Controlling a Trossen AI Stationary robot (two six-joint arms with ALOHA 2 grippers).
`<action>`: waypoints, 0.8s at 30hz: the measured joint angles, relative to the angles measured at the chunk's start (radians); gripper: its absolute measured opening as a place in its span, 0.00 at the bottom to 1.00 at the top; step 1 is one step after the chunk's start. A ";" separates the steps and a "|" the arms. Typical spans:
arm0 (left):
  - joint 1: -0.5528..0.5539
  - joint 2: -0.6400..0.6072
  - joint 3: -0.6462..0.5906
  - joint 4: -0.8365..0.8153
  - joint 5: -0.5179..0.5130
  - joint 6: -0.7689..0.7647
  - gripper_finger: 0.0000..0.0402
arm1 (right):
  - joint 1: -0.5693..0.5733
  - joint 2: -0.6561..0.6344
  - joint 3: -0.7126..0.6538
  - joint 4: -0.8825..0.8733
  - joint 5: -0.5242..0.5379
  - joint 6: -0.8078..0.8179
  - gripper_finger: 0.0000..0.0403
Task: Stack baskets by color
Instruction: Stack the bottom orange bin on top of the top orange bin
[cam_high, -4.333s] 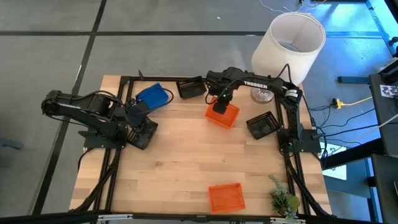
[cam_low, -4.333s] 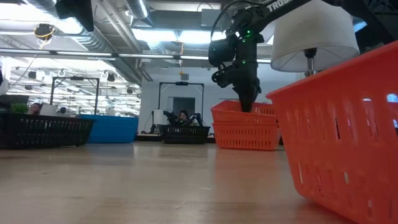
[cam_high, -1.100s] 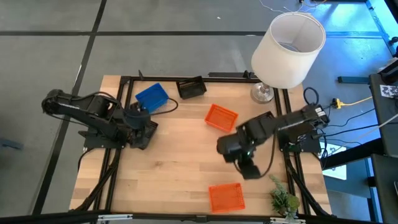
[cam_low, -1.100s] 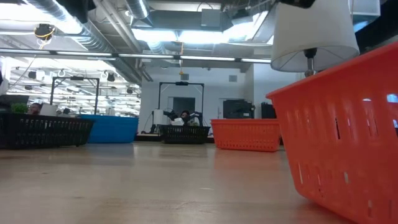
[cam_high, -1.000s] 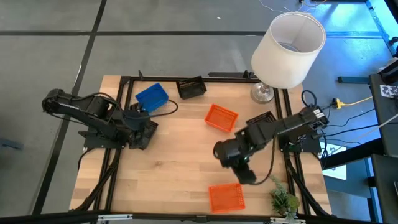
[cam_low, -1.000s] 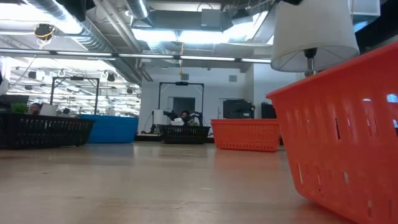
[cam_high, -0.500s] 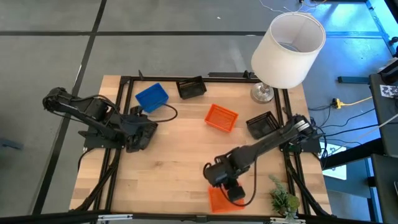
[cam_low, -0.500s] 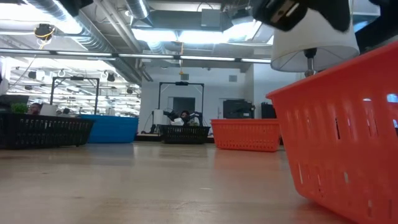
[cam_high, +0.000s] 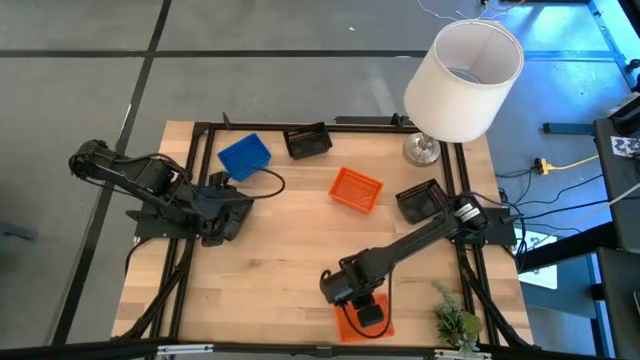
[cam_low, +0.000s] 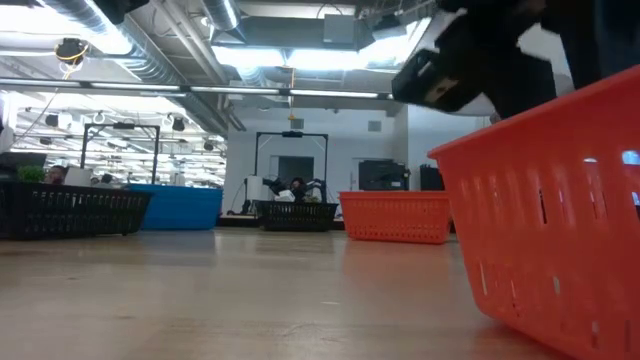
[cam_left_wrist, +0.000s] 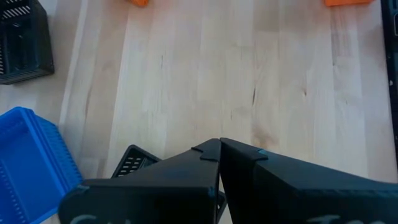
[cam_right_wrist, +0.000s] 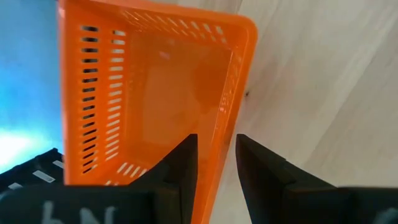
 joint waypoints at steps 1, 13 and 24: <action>0.000 0.000 0.000 0.001 0.000 0.000 0.00 | 0.000 0.007 0.000 -0.001 0.000 -0.001 0.27; 0.000 0.000 0.000 0.013 0.000 -0.001 0.00 | 0.000 0.077 0.000 0.043 0.001 0.003 0.26; 0.000 0.000 0.000 0.013 0.000 -0.001 0.00 | -0.008 0.077 0.000 0.054 0.021 0.024 0.02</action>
